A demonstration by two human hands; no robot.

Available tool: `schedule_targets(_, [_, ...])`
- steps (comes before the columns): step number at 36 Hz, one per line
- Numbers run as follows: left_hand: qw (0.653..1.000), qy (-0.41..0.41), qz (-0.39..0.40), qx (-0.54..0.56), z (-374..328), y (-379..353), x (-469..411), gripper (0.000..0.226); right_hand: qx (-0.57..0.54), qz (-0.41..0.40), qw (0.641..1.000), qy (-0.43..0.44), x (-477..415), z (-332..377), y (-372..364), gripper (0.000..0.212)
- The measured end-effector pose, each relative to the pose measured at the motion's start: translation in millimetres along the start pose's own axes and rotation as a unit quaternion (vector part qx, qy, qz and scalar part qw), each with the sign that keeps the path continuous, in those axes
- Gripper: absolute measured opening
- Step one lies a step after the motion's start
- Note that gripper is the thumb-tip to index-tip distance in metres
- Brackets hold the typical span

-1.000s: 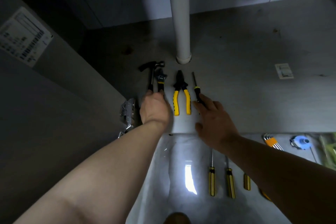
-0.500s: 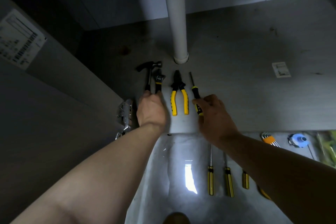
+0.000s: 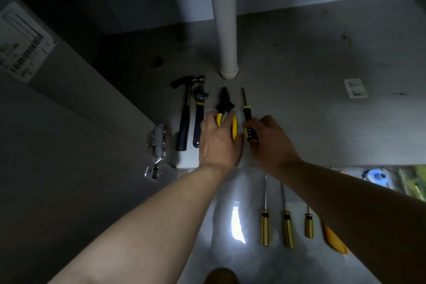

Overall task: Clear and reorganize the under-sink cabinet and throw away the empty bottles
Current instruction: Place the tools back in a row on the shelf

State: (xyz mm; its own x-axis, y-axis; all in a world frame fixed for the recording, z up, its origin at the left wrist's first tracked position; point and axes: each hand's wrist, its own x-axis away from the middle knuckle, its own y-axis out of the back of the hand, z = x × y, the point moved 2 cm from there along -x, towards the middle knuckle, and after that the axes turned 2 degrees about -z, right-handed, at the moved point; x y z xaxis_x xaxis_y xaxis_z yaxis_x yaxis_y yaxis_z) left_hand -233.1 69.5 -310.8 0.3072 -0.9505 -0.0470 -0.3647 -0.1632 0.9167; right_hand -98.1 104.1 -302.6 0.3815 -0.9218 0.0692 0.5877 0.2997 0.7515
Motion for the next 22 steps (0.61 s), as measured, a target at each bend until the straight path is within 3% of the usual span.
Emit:
schedule_targets(8, [0.998, 0.039, -0.038, -0.021, 12.7, 5.8, 2.8, 0.026, -0.006, 0.02, 1.0, 0.019, -4.3, 12.3, -7.0, 0.039])
schedule_targets(22, [0.994, 0.087, -0.072, -0.006, 11.9, 2.4, 8.7, 0.028, -0.019, 0.024, 0.999, 0.017, -3.2, 22.1, -13.0, 0.039])
